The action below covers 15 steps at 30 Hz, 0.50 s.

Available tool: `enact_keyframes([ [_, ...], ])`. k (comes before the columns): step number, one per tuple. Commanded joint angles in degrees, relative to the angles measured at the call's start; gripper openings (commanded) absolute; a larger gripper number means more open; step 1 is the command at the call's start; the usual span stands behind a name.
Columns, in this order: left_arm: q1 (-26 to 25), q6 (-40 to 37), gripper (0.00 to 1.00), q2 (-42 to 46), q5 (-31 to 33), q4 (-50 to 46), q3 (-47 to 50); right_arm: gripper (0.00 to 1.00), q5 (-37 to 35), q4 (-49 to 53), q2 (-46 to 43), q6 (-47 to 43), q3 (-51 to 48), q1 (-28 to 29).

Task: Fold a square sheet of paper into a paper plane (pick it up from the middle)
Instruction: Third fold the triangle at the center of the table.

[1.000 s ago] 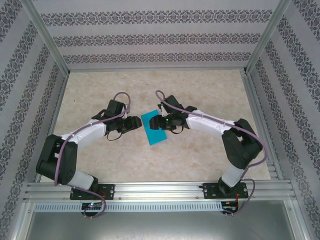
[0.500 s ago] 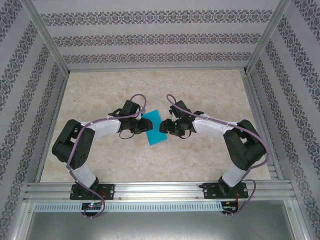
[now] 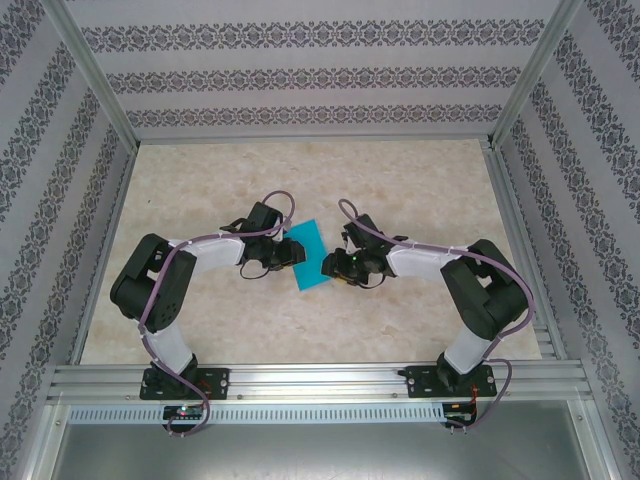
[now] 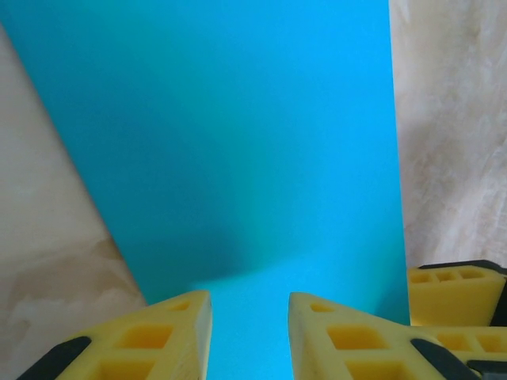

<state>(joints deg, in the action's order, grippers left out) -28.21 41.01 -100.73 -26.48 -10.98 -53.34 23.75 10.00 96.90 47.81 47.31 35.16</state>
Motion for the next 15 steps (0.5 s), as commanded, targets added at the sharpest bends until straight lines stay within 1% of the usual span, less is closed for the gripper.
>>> enact_keyframes([
  [1,-0.4,-0.3,0.32,-0.4,0.9,0.5,-1.8,0.35,1.5,-5.8,-2.0,4.2,-2.2,0.5],
  [5,-0.4,-0.8,0.31,-1.3,1.0,0.1,-2.0,0.27,0.5,-6.0,-4.2,5.1,-2.8,0.4],
  [7,-0.4,-0.8,0.31,-1.6,1.0,0.0,-2.0,0.25,0.1,-5.7,-5.2,5.4,-2.9,0.4],
  [10,-0.4,-0.9,0.30,-2.1,1.0,0.1,-2.2,0.18,0.6,-5.8,-5.6,5.9,-2.9,0.4],
  [14,-0.4,-1.2,0.28,-2.8,0.9,-0.2,-2.5,0.09,0.9,-5.9,-5.6,6.3,-2.6,0.5],
  [15,-0.4,-1.5,0.25,-2.7,1.2,-0.5,-2.8,0.07,1.0,-5.8,-5.6,6.5,-2.4,0.5],
])
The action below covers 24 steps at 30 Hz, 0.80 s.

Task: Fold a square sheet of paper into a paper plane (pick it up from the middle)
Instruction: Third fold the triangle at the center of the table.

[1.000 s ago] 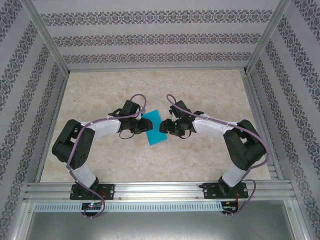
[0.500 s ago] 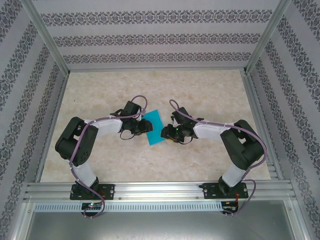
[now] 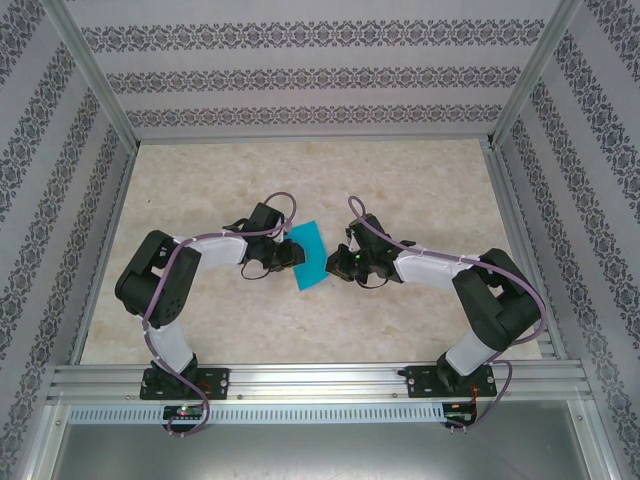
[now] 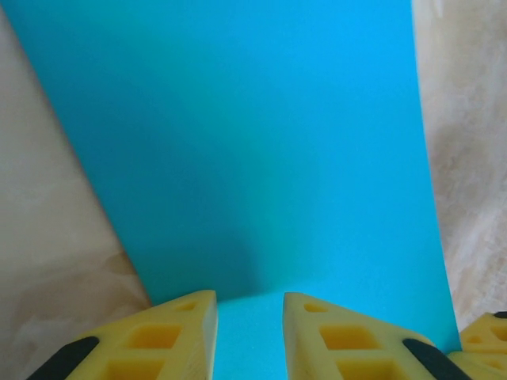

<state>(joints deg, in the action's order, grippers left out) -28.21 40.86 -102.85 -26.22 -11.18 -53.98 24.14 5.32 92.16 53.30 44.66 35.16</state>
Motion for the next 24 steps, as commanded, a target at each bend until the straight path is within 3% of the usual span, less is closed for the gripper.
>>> enact_keyframes([
  [1,-0.4,-1.8,0.24,0.0,1.8,-1.0,-2.5,0.06,0.6,-1.1,-0.7,1.2,0.4,0.6],
  [6,-0.2,-6.9,0.24,4.3,9.3,-8.5,-7.0,0.01,-0.5,2.2,0.9,1.3,3.5,1.4],
  [13,0.3,-7.7,0.21,-0.6,12.8,-9.6,-8.2,0.00,-2.2,6.2,5.6,1.6,8.9,3.4],
  [24,0.3,-7.3,0.16,-5.5,15.5,-10.9,-10.0,0.00,-0.4,-1.9,11.4,2.8,13.7,5.0],
])
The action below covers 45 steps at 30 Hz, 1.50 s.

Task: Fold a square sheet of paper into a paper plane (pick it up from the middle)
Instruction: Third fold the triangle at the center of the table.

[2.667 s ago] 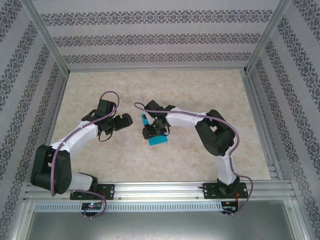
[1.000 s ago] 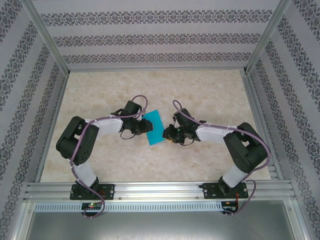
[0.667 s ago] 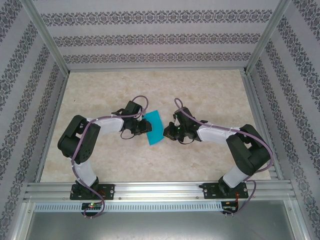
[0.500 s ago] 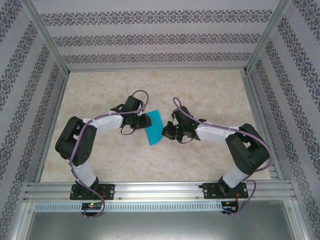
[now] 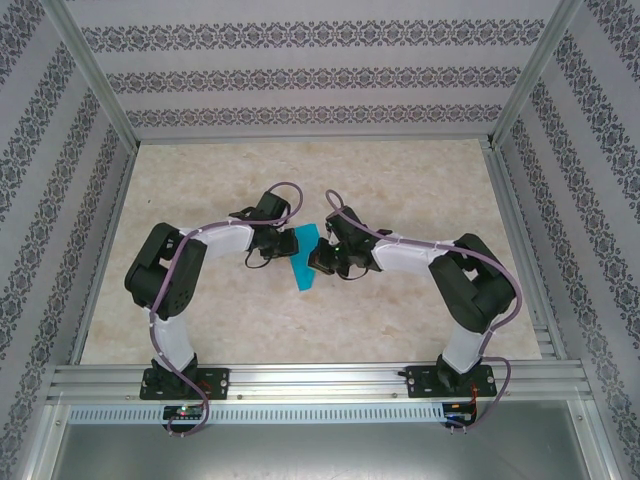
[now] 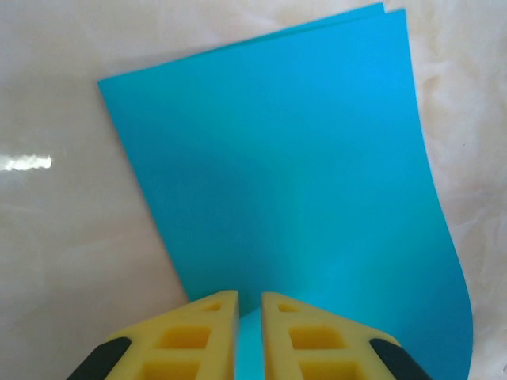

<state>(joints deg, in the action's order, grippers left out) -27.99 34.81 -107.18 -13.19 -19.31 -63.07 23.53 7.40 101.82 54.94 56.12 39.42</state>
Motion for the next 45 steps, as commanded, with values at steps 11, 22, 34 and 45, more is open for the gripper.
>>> enact_keyframes([
  [11,0.1,-1.2,0.15,-1.0,2.8,-3.3,-1.0,0.02,-0.4,-6.8,5.5,1.2,4.1,1.0],
  [22,0.1,-1.6,0.10,0.2,3.8,-3.3,-0.4,0.02,-2.8,-11.7,7.8,2.3,3.0,1.4],
  [34,0.1,-1.6,0.09,-0.7,3.4,-3.3,-0.4,0.03,-4.5,-10.7,8.7,1.3,3.1,1.6],
  [45,0.1,-1.6,0.09,-0.2,3.1,-3.5,-0.6,0.03,-4.3,-9.6,9.8,0.5,3.8,1.7],
])
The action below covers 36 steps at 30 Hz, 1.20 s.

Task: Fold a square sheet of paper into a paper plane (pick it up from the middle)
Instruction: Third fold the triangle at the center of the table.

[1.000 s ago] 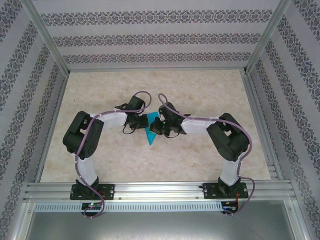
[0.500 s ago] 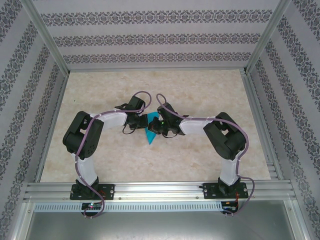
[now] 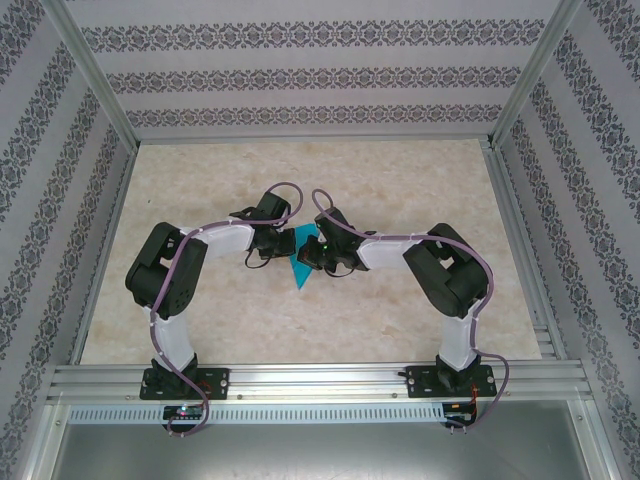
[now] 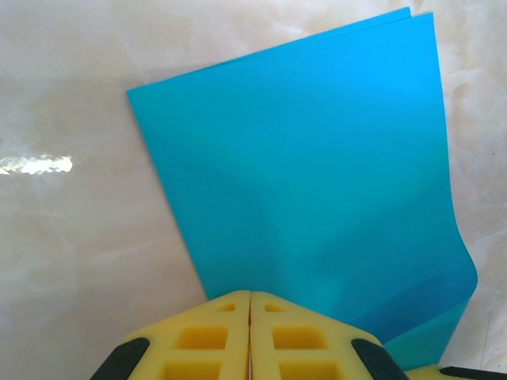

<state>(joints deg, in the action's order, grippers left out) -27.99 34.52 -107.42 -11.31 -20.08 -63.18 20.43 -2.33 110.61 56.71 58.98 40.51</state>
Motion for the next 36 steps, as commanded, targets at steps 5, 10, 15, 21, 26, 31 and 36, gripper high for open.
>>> enact_keyframes([
  [5,0.1,-1.4,0.09,0.1,1.1,-2.8,-0.6,0.04,-1.5,0.6,1.4,-1.4,0.9,0.5],
  [10,0.1,-1.3,0.09,0.3,1.0,-2.7,-0.5,0.04,-1.9,0.9,1.4,-1.6,1.0,0.5],
  [15,0.1,-1.3,0.09,0.4,1.0,-2.8,-0.5,0.04,-2.2,1.3,1.8,-1.7,1.2,0.5],
  [21,0.1,-1.2,0.09,0.8,0.9,-2.7,-0.5,0.04,-1.7,1.0,2.4,-1.5,1.5,0.4],
  [26,0.1,-1.2,0.09,1.2,0.8,-2.9,-0.6,0.04,-0.8,0.4,3.1,-1.3,1.7,0.4],
  [31,0.1,-1.3,0.09,0.9,0.8,-2.9,-0.5,0.05,-0.3,-1.0,3.0,-1.3,1.4,0.4],
  [36,0.1,-1.3,0.09,0.7,0.6,-2.8,-0.5,0.05,0.2,-1.1,3.1,-1.9,1.6,0.3],
])
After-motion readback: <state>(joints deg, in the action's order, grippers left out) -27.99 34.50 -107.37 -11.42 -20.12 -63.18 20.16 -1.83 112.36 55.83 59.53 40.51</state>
